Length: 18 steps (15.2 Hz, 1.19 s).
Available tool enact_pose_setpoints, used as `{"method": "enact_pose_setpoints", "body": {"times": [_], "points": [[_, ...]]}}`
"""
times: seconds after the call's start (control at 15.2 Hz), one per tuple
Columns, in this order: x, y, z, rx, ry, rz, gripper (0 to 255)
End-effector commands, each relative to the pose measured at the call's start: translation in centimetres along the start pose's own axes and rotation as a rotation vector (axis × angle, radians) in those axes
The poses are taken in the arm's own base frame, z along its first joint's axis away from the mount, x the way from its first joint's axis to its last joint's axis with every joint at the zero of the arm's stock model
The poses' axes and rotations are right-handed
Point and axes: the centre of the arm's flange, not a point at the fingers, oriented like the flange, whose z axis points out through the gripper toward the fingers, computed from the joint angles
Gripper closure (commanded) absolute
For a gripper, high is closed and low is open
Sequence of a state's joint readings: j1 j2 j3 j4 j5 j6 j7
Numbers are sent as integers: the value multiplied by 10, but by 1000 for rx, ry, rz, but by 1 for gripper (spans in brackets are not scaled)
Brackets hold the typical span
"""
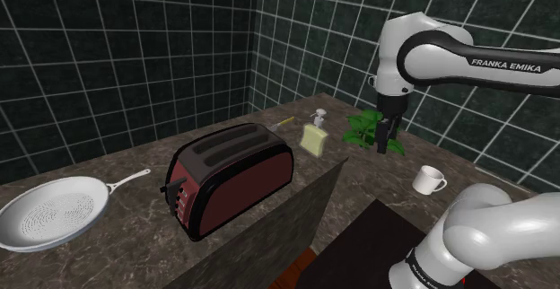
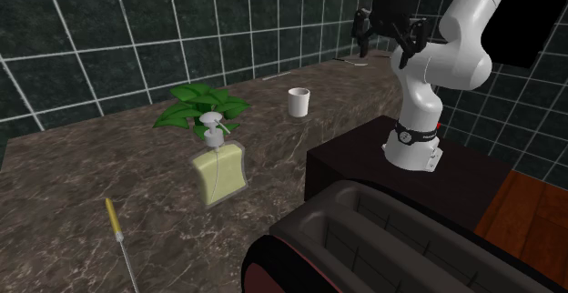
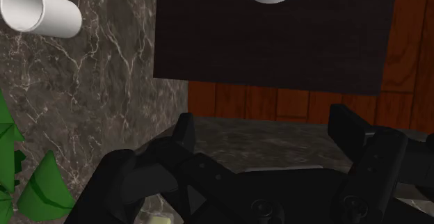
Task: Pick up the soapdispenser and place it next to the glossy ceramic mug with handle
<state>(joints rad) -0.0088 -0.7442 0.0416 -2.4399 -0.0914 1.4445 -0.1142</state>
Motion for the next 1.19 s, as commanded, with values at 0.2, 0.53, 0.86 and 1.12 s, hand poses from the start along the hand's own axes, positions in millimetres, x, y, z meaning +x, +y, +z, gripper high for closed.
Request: {"method": "enact_pose_setpoints", "body": {"times": [0.2,0.53,0.86,1.12], "points": [[35,17,7,0,2,3,0],[93,45,19,0,5,8,0],[150,74,30,0,9,13,0],[197,97,40,1,11,17,0]]}}
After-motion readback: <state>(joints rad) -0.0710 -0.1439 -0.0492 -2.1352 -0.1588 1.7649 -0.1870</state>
